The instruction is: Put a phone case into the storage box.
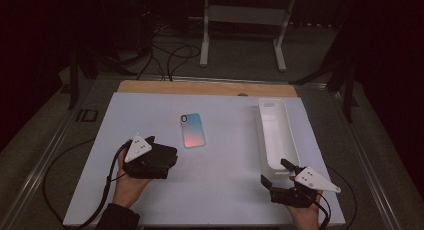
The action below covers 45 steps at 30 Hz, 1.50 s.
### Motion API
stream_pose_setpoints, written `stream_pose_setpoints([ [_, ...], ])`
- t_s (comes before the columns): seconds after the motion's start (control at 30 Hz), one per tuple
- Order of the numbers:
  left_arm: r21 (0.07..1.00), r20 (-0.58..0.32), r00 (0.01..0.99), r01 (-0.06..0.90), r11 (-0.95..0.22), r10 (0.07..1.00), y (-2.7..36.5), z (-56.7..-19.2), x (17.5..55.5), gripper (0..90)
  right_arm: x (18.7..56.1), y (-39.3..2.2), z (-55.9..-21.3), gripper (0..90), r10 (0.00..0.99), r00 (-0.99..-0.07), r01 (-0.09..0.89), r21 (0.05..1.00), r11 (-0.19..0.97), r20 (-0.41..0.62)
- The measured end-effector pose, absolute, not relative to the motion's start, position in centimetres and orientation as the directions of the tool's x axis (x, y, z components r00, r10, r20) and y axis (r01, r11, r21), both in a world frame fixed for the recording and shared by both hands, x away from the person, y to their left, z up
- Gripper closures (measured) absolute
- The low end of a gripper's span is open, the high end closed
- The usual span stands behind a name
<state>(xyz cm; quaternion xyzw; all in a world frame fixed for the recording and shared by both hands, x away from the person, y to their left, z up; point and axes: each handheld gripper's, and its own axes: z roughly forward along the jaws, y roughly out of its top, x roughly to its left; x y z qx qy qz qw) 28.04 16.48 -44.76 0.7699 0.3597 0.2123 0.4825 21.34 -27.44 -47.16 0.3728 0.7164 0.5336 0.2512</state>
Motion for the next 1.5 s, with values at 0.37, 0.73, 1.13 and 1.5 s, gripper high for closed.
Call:
stream_pose_setpoints([
  [0.37, 0.871, -0.04, 0.69, 0.378, -0.313, 0.723, 13.1, -45.1, 31.3, 3.1, 21.4, -27.5, -47.2, 10.0, 0.805, -0.592, 0.269, 0.951, 0.152, 0.039],
  [0.73, 0.849, -0.054, 0.698, 0.408, -0.335, 0.714, 9.9, -46.1, 34.0, 19.4, 21.3, -27.7, -47.1, 10.1, 0.806, -0.591, 0.27, 0.951, 0.151, 0.04],
  [1.13, 0.801, -0.058, 0.739, 0.435, -0.411, 0.671, 7.6, -47.0, 36.5, 46.0, 21.3, -27.6, -47.1, 10.2, 0.805, -0.592, 0.271, 0.95, 0.153, 0.039],
  [1.5, 0.744, -0.077, 0.728, 0.497, -0.447, 0.682, 6.5, -48.8, 38.9, 80.6, 21.3, -27.6, -47.2, 10.2, 0.806, -0.591, 0.269, 0.95, 0.16, 0.032],
])
